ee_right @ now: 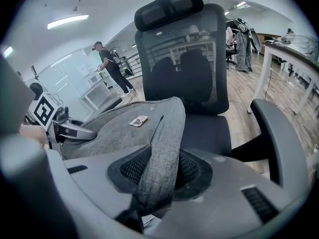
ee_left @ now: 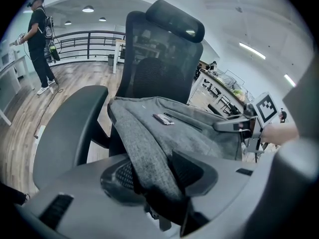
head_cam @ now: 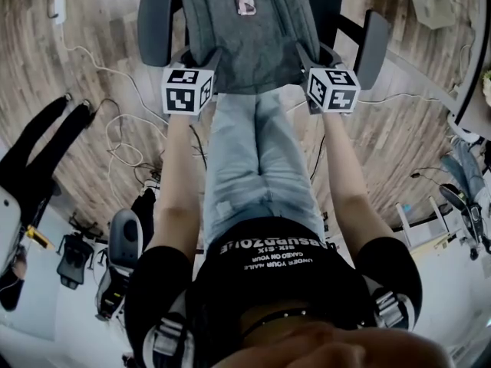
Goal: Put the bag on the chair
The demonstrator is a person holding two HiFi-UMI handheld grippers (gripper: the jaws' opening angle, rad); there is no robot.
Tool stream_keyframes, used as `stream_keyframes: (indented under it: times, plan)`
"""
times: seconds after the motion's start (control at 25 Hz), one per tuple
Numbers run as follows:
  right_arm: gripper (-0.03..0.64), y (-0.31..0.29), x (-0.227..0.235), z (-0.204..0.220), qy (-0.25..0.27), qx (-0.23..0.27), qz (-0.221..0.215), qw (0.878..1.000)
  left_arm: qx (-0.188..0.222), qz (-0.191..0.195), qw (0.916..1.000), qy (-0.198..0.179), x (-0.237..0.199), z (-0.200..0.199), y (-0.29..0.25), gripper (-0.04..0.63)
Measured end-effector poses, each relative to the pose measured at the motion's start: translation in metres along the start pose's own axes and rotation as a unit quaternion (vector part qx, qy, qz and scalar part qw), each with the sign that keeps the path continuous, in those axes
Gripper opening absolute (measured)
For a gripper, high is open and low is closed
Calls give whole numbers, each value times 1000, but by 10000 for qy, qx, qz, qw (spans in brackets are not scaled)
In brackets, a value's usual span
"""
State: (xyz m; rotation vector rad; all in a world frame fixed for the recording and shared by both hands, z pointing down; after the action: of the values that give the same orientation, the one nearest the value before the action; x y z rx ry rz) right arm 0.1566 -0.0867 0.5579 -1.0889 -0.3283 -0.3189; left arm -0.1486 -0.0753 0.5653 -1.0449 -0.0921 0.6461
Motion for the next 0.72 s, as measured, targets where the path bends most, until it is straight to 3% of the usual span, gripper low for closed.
stream_keyframes:
  times: [0.32, 0.72]
  plan:
    - [127, -23, 12, 9, -184, -236, 48, 9995, -182, -134, 9997, -75, -4, 3, -15, 169]
    - [132, -48, 23, 32, -299, -606, 184, 9975, -589, -282, 9978, 131, -7, 22, -37, 169]
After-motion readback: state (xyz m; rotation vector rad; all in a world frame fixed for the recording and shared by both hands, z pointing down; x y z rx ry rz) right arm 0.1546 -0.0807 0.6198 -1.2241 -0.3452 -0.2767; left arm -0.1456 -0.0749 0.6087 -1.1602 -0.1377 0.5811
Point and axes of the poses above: the fingertips, and each gripper's own axes: y backward along the fingers, x to its right, z out of its underside, the point moved 10 cm from there along y, backward along the fingers, and after that the axes turned 14 degrees about -y, right-handed, at the moved point
